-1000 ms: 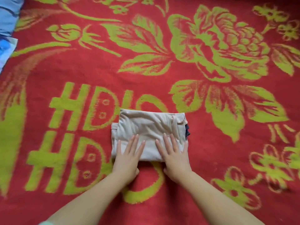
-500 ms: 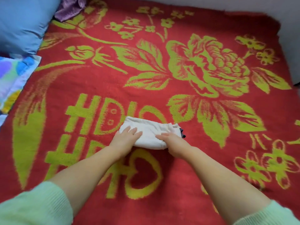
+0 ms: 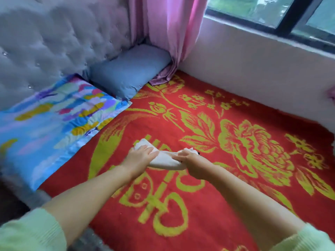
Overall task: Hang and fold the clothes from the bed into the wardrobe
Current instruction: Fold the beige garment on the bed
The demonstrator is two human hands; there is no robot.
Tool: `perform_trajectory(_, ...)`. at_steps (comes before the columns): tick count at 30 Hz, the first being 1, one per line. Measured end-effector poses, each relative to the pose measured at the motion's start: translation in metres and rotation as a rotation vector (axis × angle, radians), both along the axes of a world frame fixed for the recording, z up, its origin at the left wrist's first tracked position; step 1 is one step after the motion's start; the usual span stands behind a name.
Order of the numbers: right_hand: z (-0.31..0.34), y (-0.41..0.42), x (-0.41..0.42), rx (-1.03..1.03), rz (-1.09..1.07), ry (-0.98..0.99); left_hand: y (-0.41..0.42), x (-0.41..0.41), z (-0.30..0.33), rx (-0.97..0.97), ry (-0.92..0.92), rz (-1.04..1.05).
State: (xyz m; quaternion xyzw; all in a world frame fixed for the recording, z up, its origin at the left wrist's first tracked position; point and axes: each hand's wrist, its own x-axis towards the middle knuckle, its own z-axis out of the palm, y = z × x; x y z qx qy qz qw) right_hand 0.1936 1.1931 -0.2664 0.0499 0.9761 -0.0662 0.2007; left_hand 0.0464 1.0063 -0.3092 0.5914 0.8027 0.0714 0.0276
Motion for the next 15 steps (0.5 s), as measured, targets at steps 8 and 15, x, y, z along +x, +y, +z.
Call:
perform_trajectory(8, 0.018, -0.146, -0.067, -0.011, 0.506, 0.033, -0.195, 0.020, 0.023, -0.026, 0.093, 0.369)
perform_trajectory(15, 0.030, -0.343, -0.102, 0.036, 0.944, 0.089, -0.399, 0.079, 0.032, 0.011, 0.015, 0.754)
